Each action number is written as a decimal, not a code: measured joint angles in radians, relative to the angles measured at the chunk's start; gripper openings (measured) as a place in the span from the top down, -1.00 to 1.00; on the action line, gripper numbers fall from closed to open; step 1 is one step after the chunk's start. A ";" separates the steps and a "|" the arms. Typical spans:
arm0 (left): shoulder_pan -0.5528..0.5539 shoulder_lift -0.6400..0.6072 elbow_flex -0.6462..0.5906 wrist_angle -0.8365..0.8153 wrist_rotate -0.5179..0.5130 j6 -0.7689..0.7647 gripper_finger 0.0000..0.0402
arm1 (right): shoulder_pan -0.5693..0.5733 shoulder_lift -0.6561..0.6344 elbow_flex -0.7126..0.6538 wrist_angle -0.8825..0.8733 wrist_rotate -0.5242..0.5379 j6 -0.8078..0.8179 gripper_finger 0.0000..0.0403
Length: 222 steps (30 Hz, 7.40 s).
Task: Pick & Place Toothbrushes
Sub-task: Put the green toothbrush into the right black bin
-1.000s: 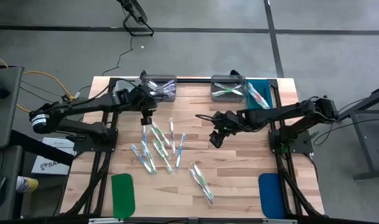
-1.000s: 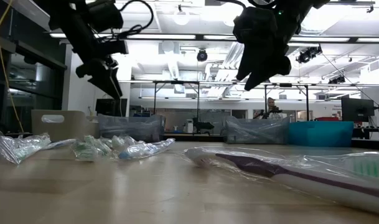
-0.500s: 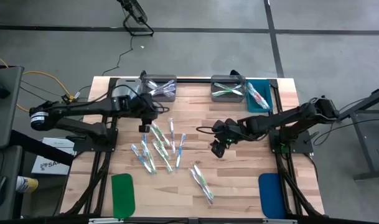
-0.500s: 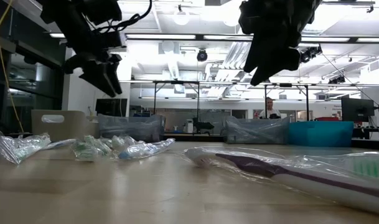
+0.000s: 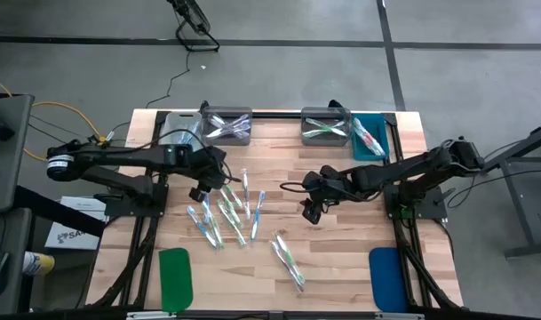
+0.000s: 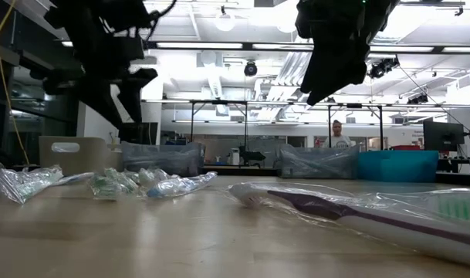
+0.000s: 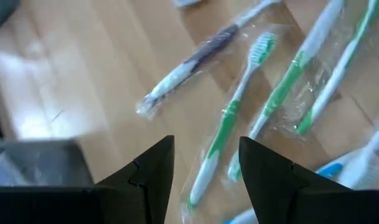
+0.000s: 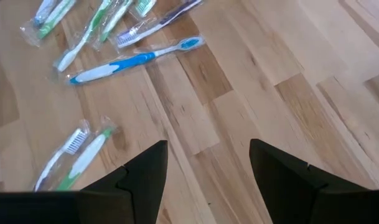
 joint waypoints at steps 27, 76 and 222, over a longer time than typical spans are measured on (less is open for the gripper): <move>-0.001 0.355 0.009 0.215 0.128 0.240 0.17 | 0.000 0.000 -0.001 0.023 -0.001 0.001 -0.09; -0.001 0.189 0.008 0.184 0.082 0.240 1.00 | 0.000 0.000 -0.001 0.039 0.002 0.006 -0.09; 0.000 -0.169 0.008 0.344 -0.046 0.086 0.29 | -0.866 0.404 0.584 -0.754 0.093 -0.725 0.91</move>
